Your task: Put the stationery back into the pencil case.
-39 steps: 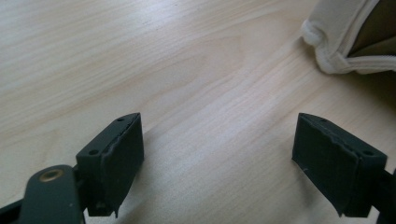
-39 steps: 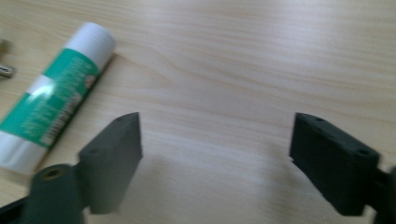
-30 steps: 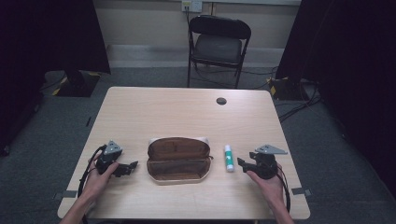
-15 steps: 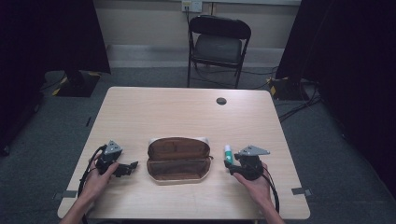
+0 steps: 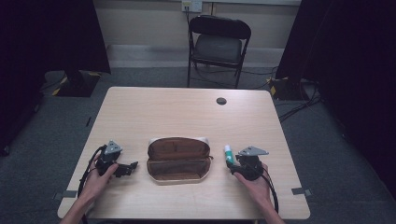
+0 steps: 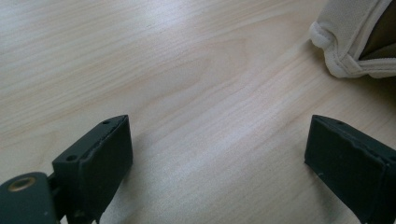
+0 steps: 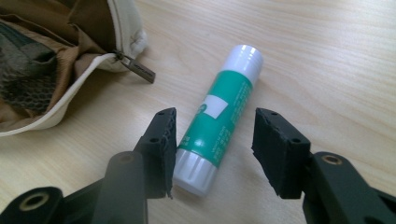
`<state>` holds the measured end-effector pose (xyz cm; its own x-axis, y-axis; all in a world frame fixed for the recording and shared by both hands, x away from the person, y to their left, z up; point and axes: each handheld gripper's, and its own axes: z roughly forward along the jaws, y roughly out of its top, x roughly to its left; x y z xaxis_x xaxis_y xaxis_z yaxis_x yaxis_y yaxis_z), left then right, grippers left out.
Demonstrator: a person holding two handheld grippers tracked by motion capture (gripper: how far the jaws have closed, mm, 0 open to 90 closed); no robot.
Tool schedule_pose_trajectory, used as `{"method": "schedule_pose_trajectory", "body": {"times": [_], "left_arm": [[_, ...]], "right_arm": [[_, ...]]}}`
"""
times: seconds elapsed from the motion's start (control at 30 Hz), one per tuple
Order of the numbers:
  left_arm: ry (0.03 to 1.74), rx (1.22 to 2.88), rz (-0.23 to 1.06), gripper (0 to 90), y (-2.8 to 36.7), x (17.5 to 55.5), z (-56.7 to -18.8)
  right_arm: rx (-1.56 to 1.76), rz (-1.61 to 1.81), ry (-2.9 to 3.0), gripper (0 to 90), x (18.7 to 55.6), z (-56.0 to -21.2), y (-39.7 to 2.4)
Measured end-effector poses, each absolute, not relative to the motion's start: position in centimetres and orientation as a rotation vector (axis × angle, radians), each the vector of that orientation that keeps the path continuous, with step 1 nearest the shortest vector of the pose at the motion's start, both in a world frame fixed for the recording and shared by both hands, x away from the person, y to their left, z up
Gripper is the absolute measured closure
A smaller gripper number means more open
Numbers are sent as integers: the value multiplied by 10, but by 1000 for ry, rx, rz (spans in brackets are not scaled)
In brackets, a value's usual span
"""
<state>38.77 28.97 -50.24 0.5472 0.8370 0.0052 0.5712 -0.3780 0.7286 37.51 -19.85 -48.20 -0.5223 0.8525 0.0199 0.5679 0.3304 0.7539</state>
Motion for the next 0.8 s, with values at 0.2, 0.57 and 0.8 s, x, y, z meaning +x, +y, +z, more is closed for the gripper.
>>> {"method": "schedule_pose_trajectory", "body": {"times": [0.2, 0.57, 0.8], "left_arm": [[1130, 2103, 494, 68, 290, 388, -502], [1123, 2106, 489, 50, 289, 388, -503], [1123, 2107, 487, 50, 289, 388, -502]], "right_arm": [[1273, 991, 2223, 537, 377, -486, -200], [1288, 941, 2233, 634, 380, -491, -199], [1294, 953, 2239, 661, 379, -490, -202]]}}
